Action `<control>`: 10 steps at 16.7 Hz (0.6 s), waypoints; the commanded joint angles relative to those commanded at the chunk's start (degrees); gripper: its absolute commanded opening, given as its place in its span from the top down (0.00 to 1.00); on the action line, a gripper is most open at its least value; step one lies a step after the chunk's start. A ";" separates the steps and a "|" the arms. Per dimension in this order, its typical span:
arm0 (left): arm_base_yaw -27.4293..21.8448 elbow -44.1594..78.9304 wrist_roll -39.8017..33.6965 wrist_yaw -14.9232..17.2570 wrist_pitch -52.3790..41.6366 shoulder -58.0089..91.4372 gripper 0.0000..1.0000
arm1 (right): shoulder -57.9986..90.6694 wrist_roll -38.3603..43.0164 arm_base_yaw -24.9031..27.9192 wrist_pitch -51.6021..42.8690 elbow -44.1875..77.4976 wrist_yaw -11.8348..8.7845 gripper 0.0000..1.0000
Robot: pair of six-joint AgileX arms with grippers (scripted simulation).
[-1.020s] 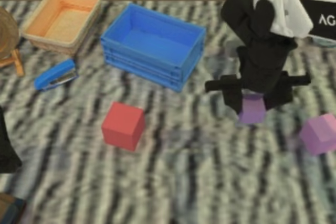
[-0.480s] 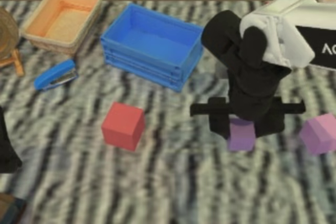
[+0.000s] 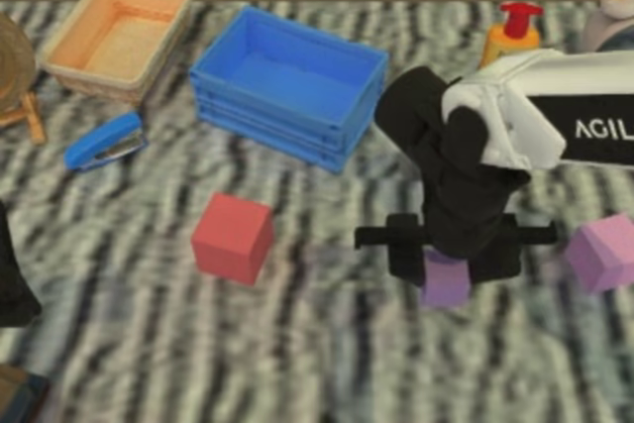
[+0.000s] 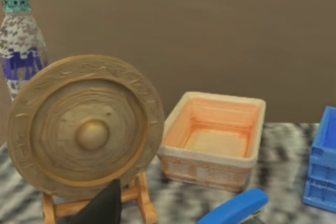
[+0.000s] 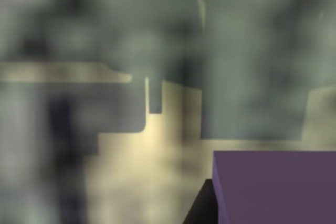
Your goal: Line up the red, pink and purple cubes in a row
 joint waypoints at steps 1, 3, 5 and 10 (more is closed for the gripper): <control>0.00 0.00 0.00 0.00 0.00 0.00 0.00 | 0.77 0.04 0.07 1.83 -1.04 -0.02 1.00; 0.00 0.00 0.00 0.00 0.00 0.00 0.00 | 1.74 0.11 0.18 3.69 -2.23 -0.02 1.00; 0.00 0.00 0.00 0.00 0.00 0.00 0.00 | 1.79 0.11 0.18 3.76 -2.27 -0.02 1.00; 0.00 0.00 0.00 0.00 0.00 0.00 0.00 | 1.79 0.11 0.18 3.76 -2.27 -0.02 0.77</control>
